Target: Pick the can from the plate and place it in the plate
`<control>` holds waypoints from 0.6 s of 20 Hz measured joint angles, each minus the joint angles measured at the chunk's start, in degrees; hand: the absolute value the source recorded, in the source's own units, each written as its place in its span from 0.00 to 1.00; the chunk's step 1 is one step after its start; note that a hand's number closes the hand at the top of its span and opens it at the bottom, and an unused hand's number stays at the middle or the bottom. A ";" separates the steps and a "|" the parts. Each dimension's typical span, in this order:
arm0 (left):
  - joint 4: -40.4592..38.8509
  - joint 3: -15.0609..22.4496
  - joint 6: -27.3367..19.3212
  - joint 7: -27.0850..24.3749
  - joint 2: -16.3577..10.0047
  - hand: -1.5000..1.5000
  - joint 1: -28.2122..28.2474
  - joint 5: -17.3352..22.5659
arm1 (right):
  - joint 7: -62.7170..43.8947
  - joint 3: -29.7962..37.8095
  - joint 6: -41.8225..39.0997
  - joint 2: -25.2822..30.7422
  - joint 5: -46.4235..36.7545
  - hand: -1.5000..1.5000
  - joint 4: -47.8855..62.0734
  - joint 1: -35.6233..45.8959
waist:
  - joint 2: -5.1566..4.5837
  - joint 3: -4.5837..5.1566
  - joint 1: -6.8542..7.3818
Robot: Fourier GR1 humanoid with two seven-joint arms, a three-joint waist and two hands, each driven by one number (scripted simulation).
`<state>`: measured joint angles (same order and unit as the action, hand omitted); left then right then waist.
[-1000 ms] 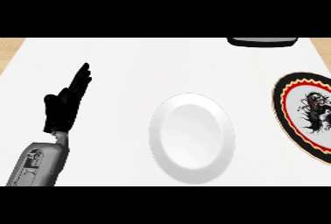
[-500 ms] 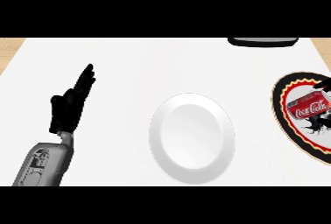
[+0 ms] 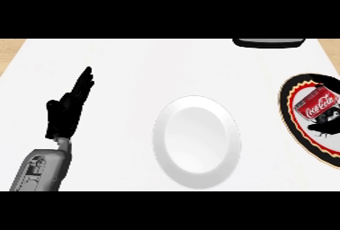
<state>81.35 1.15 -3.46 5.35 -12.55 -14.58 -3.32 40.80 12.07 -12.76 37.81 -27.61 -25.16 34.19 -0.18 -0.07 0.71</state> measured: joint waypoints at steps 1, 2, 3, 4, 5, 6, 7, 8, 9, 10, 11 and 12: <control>-0.09 0.01 -0.04 0.25 0.17 0.50 -0.03 0.00 | 0.14 1.37 -0.99 -0.05 1.57 0.00 0.29 0.31 | 0.03 0.01 -0.14; 0.20 0.32 -0.23 0.54 0.56 0.50 0.05 -0.18 | 0.26 2.69 -1.89 0.10 3.02 0.00 0.68 0.48 | 0.06 0.01 -0.22; -0.33 0.34 -0.47 0.42 0.78 0.50 -0.19 -0.43 | 0.16 4.20 -3.14 0.71 4.62 0.00 1.12 0.78 | 0.05 0.01 -0.40; -0.55 0.10 -0.23 0.08 0.56 0.50 -0.22 -0.34 | -0.09 5.67 -4.38 1.70 6.04 0.00 1.92 1.29 | 0.01 0.01 -0.37; -1.01 -0.30 0.10 -0.64 0.25 0.50 0.11 -0.14 | -0.31 7.22 -5.72 2.66 7.57 0.00 2.71 1.57 | 0.00 0.01 -0.38; -1.34 -0.69 0.20 -0.40 0.01 0.50 -0.48 -0.03 | -0.61 8.69 -6.88 3.63 9.02 0.00 3.41 1.55 | 0.00 0.03 -0.52; -1.01 -0.65 0.25 -0.27 0.14 0.50 -0.54 0.06 | -0.81 10.15 -8.12 5.09 10.33 0.00 4.36 1.36 | 0.00 0.01 -0.51; -0.77 -0.72 0.51 -0.26 0.00 0.50 -0.33 0.20 | -1.29 11.57 -9.35 6.94 11.53 0.00 5.38 1.28 | -0.02 0.00 -0.46; -0.67 -0.65 0.55 -0.42 0.08 0.50 0.02 0.13 | -1.30 12.83 -9.39 7.85 12.54 0.00 6.31 0.87 | -0.04 0.01 -0.40; -0.72 -0.87 0.39 -0.38 0.09 0.50 -0.47 0.11 | -1.41 13.98 -10.27 9.52 13.42 0.00 7.50 0.70 | -0.15 -0.04 -0.27; -0.97 -1.08 0.56 -0.55 0.02 0.50 -0.70 0.22 | -1.78 14.94 -10.87 10.91 14.17 0.00 8.62 0.59 | -0.21 -0.05 -0.17; -1.56 -1.18 0.33 -0.31 0.10 0.50 -1.50 0.02 | -2.13 15.93 -11.69 12.58 14.95 0.00 9.63 0.56 | -0.33 -0.10 -0.12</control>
<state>79.78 -0.03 -3.13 5.04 -12.45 -16.08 -3.29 38.67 28.00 -24.45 50.38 -12.66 -15.53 34.75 -0.51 -0.17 0.58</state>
